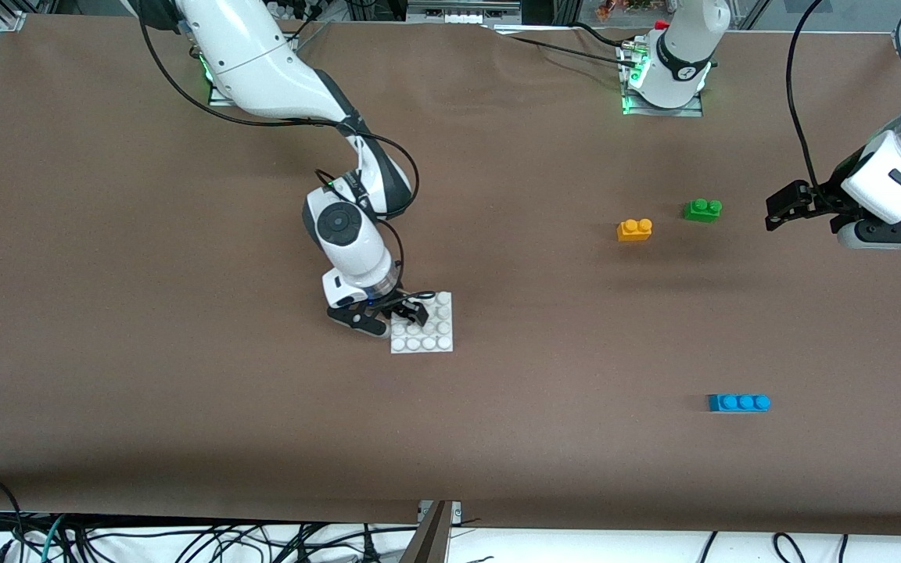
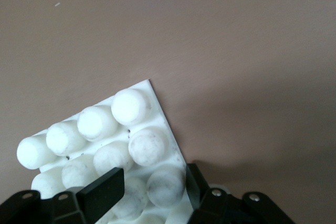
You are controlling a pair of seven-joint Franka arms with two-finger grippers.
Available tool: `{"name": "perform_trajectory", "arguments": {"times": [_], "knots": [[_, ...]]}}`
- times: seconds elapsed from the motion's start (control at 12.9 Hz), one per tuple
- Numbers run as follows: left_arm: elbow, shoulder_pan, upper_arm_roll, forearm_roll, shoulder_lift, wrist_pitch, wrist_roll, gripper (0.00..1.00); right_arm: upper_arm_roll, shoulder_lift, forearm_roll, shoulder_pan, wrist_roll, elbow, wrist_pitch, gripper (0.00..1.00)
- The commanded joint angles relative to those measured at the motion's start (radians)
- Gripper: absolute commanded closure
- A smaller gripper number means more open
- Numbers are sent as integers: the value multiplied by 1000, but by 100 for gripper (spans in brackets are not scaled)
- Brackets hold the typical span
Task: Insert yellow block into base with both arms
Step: 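Slide the white base plate with the right gripper toward the table middle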
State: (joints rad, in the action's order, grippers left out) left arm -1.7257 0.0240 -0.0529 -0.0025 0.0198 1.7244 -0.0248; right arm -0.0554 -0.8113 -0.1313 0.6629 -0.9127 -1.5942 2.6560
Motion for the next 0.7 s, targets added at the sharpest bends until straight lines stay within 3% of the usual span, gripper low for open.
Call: {"name": "perform_trajectory", "arguments": {"times": [0.0,0.62], "knots": [[9,-2,8,-5,-6,-17,25,0,-3,-98,-7,53,-58,81,12,43],[8,-2,10,-5,-4,-19,28,0,-32,-180,-4,178,-207,201,13,43]]}}
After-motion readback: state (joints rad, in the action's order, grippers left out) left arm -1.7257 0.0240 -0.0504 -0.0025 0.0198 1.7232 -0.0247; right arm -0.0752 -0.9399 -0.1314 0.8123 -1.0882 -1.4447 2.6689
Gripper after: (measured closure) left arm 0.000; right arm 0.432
